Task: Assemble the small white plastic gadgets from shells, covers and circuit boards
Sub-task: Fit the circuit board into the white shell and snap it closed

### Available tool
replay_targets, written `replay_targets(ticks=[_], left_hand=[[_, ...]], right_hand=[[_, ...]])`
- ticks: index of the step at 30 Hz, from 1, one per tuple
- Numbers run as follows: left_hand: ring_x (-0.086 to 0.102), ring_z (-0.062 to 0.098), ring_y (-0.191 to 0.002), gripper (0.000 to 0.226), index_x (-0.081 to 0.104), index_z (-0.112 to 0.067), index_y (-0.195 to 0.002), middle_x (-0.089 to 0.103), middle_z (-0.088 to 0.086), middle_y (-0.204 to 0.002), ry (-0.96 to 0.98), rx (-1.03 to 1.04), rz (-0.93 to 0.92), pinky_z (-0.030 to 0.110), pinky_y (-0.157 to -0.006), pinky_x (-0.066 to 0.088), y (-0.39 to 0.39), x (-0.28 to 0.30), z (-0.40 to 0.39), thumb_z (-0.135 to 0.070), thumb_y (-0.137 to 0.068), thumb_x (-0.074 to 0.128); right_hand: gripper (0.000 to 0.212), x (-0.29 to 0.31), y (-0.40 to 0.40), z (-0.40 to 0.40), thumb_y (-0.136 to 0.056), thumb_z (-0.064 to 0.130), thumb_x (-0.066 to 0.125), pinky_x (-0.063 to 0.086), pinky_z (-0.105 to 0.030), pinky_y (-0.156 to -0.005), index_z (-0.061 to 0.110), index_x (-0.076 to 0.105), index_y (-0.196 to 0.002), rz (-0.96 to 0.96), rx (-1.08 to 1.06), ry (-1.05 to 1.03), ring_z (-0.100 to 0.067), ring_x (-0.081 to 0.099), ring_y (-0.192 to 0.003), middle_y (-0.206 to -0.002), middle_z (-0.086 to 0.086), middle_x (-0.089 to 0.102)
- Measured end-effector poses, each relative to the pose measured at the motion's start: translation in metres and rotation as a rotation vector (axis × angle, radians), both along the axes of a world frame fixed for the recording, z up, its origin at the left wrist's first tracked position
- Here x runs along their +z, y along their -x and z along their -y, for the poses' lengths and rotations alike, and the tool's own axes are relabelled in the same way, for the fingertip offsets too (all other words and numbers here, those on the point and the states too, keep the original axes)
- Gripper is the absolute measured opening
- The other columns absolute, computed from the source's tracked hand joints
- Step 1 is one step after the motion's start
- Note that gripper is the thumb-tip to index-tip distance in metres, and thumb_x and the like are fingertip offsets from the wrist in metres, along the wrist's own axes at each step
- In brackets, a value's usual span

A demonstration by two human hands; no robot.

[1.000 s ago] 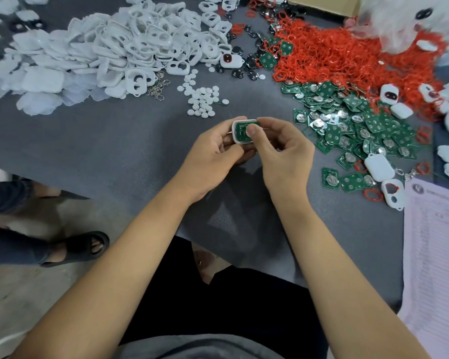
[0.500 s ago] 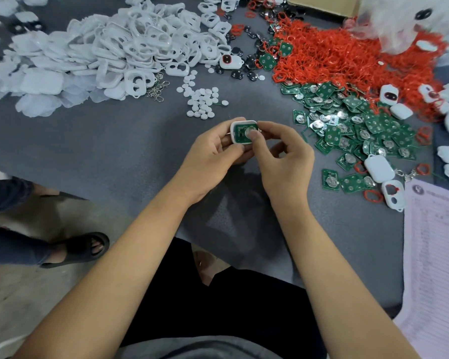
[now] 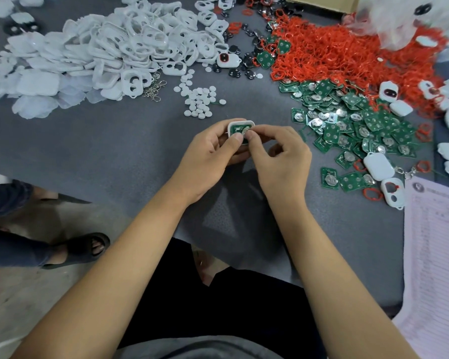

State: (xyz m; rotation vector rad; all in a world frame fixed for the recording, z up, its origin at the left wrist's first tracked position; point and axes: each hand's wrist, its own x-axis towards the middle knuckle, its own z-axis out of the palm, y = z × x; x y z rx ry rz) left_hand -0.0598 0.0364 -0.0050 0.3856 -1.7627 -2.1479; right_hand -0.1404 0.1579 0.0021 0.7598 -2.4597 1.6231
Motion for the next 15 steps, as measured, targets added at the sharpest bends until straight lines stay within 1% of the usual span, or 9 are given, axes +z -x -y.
replay_targets(ticks=[5, 9, 13, 15], left_hand=[[0.071, 0.018, -0.117, 0.032, 0.061, -0.005, -0.135, 0.076, 0.005, -0.121, 0.03, 0.04, 0.012, 0.026, -0.092, 0.058, -0.0004, 0.0027, -0.0033, 0.001, -0.109, 0.045], [0.072, 0.018, -0.115, 0.033, 0.06, -0.003, -0.137, 0.075, 0.008, -0.122, 0.052, 0.054, 0.027, 0.026, -0.091, 0.058, -0.0016, 0.0055, -0.004, 0.001, -0.108, 0.044], [0.073, 0.02, -0.112, 0.032, 0.062, -0.004, -0.135, 0.074, 0.011, -0.122, 0.039, 0.088, 0.037, 0.027, -0.09, 0.059, -0.0012, 0.006, -0.005, 0.0, -0.109, 0.044], [0.073, 0.021, -0.112, 0.033, 0.063, -0.005, -0.135, 0.074, 0.011, -0.122, 0.024, 0.082, 0.041, 0.029, -0.09, 0.059, -0.0008, 0.0059, -0.0047, -0.001, -0.109, 0.043]], right_hand=[[0.006, 0.001, -0.0018, 0.0011, -0.09, 0.031, 0.077, 0.048, -0.02, -0.072, 0.031, 0.077, -0.096, -0.01, 0.02, -0.021, -0.005, 0.065, -0.085, -0.093, 0.013, 0.069], [0.008, 0.0021, -0.0028, 0.0009, -0.09, 0.031, 0.077, 0.05, -0.024, -0.074, 0.031, 0.076, -0.098, -0.013, 0.028, -0.025, -0.005, 0.065, -0.087, -0.096, 0.012, 0.068], [0.013, 0.0033, -0.0029, 0.0011, -0.09, 0.031, 0.078, 0.053, -0.03, -0.075, 0.032, 0.075, -0.102, -0.007, 0.052, -0.053, -0.006, 0.064, -0.089, -0.097, 0.013, 0.066], [0.013, 0.0028, -0.0029, 0.0006, -0.09, 0.032, 0.078, 0.053, -0.03, -0.076, 0.031, 0.076, -0.102, -0.004, 0.049, -0.063, -0.006, 0.064, -0.089, -0.098, 0.013, 0.066]])
